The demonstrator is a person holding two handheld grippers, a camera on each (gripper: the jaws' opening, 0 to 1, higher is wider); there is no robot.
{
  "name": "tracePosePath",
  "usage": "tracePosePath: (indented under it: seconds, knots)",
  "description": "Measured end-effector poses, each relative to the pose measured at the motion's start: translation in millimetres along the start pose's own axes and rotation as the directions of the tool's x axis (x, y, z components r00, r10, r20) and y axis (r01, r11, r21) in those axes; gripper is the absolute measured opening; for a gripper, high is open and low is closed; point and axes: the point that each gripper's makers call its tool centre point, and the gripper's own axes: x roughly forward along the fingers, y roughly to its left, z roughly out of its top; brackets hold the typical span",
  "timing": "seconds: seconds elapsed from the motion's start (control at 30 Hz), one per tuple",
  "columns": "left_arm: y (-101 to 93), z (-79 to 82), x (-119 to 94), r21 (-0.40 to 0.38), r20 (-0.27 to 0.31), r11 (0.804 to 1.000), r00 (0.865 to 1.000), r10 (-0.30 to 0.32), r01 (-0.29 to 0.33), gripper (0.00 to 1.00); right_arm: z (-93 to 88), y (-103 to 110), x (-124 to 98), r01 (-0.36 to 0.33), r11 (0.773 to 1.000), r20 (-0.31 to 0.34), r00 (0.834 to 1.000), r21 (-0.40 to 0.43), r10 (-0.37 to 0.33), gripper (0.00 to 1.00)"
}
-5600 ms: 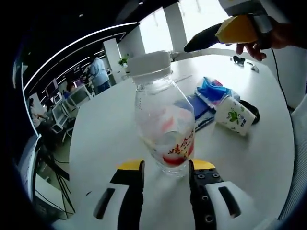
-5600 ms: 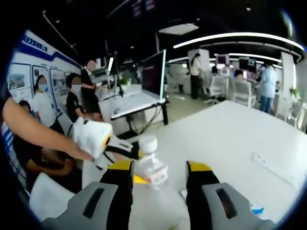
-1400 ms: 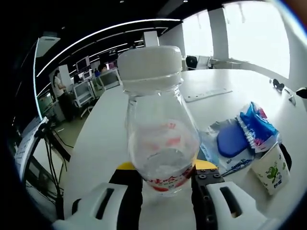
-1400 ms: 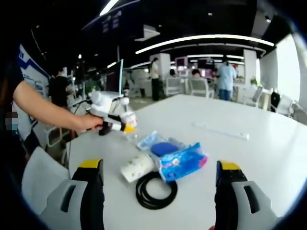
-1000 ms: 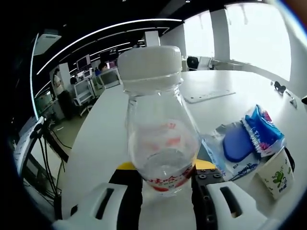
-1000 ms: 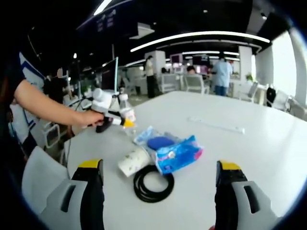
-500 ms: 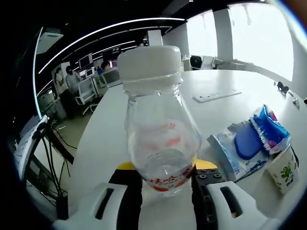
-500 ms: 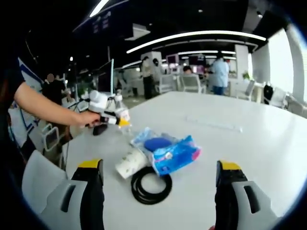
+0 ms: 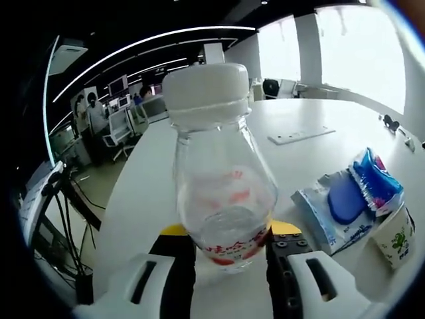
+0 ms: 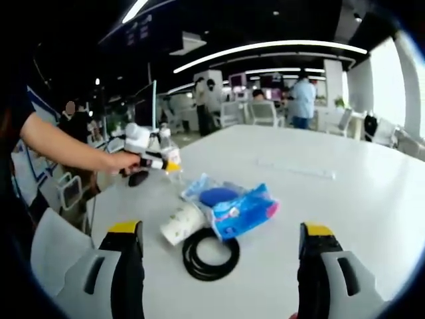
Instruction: Arrange the tabletop items into an orderly group along one side of the table until the central work area is clear of visible clutter.
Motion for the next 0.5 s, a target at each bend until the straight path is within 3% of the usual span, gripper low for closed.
tracePosePath:
  seconds: [0.13,0.43,0.5]
  knots:
    - [-2.6,1.0,-0.2,0.055,0.005,0.998,1.000,-0.004,0.004,0.40,1.1,-2.4,-1.2,0.008,1.000,0.006,1.000,0.001,-0.008,0.96]
    - [-0.7,-3.1,-0.2,0.055,-0.022,0.998,1.000,0.005,-0.004,0.44,2.3,-1.7,-2.6,0.007,1.000,0.008,1.000,0.000,-0.007,0.96]
    - [-1.2,-0.8,-2.2,0.065,-0.003,0.998,1.000,0.006,-0.006,0.46,2.1,-1.7,-2.5,0.005,1.000,0.008,1.000,0.001,-0.005,0.96]
